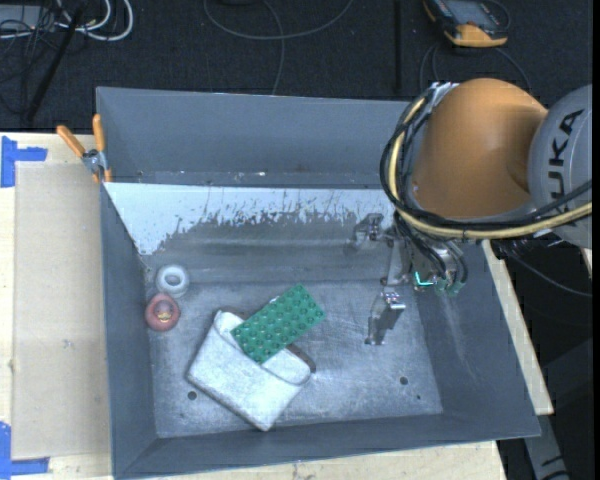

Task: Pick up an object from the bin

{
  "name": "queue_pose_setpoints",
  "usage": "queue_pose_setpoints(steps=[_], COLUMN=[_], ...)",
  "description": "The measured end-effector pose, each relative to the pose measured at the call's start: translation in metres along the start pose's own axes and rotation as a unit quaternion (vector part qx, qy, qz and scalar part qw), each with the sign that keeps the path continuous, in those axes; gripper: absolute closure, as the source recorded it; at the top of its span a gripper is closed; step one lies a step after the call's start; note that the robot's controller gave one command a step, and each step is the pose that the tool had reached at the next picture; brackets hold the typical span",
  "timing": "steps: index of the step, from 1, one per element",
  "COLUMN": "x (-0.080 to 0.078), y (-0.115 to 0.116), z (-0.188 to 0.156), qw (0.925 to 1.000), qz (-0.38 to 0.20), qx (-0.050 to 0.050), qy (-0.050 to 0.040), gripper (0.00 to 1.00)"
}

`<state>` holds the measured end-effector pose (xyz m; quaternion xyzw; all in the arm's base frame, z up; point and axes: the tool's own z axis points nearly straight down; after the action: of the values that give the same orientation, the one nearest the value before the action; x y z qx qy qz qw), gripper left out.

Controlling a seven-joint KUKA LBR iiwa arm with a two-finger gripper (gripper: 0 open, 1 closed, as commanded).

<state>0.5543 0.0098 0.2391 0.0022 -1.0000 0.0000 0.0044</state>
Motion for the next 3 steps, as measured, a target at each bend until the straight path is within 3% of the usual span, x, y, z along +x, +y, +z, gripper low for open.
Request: queue_pose_setpoints(steps=[1,2,3], x=[-0.015,-0.026,-0.027], y=[0.005,0.06,0.057], z=[0.169,0.161,0.16], qw=[0.9983,0.9979,0.998], qz=[-0.058,-0.064,-0.062], qx=[0.0,-0.001,0.0], qy=[-0.0075,-0.0058,-0.0074], gripper=[0.0,0.0,1.0])
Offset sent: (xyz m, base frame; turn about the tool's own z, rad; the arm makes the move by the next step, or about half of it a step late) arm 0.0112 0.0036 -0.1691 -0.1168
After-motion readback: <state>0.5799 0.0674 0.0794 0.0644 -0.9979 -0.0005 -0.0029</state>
